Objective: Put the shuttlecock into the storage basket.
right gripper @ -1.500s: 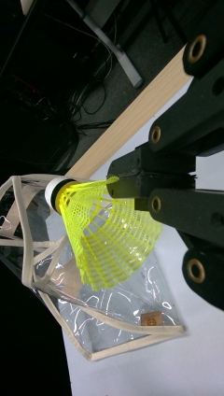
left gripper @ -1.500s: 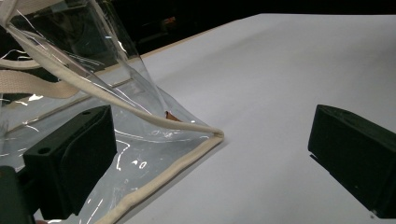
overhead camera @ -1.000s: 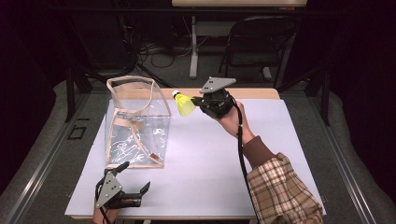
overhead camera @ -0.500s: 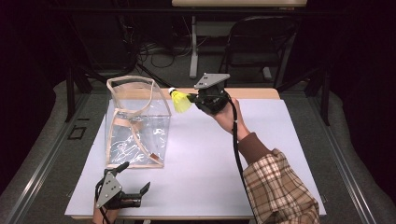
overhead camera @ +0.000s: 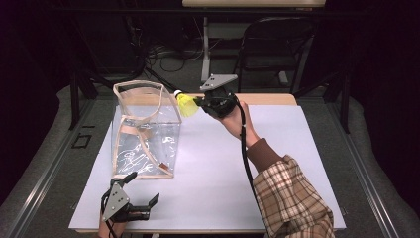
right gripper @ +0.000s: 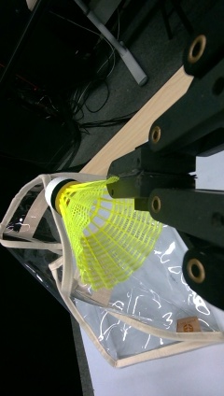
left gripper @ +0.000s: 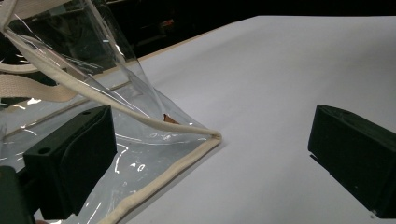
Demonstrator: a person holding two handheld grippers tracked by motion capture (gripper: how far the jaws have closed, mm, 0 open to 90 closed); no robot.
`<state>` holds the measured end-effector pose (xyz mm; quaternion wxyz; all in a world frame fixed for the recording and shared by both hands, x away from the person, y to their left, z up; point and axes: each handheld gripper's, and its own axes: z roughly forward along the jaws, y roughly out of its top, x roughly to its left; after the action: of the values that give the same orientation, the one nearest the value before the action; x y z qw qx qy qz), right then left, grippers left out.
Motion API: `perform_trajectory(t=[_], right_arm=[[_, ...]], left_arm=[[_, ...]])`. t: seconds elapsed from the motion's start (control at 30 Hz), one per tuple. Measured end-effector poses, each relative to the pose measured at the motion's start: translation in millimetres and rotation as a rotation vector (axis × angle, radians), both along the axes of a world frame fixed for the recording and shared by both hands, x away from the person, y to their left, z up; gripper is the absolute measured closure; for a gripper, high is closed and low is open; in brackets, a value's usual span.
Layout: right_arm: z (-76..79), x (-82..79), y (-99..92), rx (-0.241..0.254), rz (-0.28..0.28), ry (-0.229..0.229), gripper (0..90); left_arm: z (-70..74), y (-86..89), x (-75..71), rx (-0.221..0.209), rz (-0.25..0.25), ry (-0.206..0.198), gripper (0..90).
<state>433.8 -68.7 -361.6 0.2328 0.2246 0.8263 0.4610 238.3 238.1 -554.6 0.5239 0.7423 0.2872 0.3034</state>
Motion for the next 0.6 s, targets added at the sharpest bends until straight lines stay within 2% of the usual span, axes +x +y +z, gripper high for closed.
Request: perform_trajectory(t=[0.6], right_arm=[[4.4, 12.5, 20.9, 0.000, 0.001, 0.010, 90.0]], left_arm=[[0.4, 0.4, 0.0, 0.004, -0.001, -0.004, 1.0]])
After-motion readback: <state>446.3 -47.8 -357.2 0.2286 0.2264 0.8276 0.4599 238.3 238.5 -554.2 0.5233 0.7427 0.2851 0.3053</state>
